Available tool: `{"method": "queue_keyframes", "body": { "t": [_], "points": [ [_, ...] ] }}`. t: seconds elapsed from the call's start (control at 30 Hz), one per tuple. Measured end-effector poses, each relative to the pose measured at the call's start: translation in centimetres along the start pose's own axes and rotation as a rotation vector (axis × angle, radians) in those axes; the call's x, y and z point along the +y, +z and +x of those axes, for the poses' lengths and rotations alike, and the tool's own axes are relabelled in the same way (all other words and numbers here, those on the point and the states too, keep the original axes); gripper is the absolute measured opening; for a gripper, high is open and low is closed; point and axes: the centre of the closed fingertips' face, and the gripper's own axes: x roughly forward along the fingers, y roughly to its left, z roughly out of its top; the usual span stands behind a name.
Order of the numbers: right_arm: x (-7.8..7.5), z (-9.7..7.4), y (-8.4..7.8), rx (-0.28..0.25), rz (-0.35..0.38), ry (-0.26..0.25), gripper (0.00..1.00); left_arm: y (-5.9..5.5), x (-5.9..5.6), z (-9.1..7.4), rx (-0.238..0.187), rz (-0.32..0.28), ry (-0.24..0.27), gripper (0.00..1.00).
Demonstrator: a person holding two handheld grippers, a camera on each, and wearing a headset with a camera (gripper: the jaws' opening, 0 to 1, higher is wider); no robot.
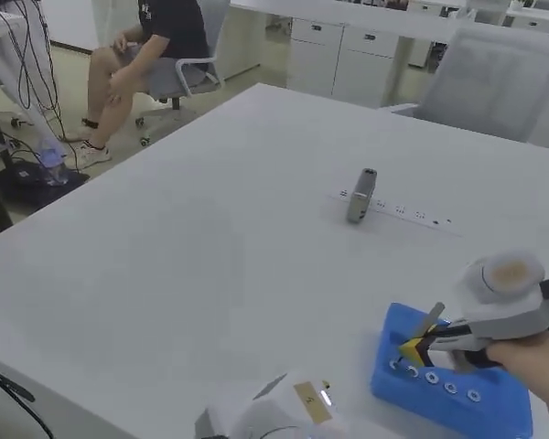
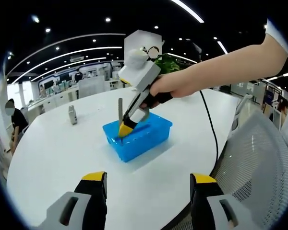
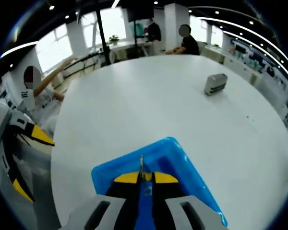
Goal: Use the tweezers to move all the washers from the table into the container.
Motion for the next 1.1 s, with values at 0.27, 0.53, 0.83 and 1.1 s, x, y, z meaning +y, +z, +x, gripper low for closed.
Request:
{"method": "queue_keyframes", "body": {
  "t": [0.27,0.53,0.83,1.1],
  "points": [
    [1.5,-3.8,0.4,-0.089,-0.018,0.056,0.05,0.3,-0.8,-0.1,-0.010,-0.016,-0.048,0.60],
    [5.4,-7.0,-2.8,-0.067,-0.095,0.147,0.05,2.0,-2.5,-1.0,-0.082,-0.179,-0.220,0.42],
    [10.0,-7.9,-8.2,0.021,-0.165,0.301,0.05,5.1,-3.1,-1.5,-0.146,-0.222,-0.349,0.18],
    [12.4,-7.3,-10.2,0.058,-0.192,0.342,0.05,8.6,-6.3,-0.8,-0.165,-0.128,-0.535,0.13]
  ]
}}
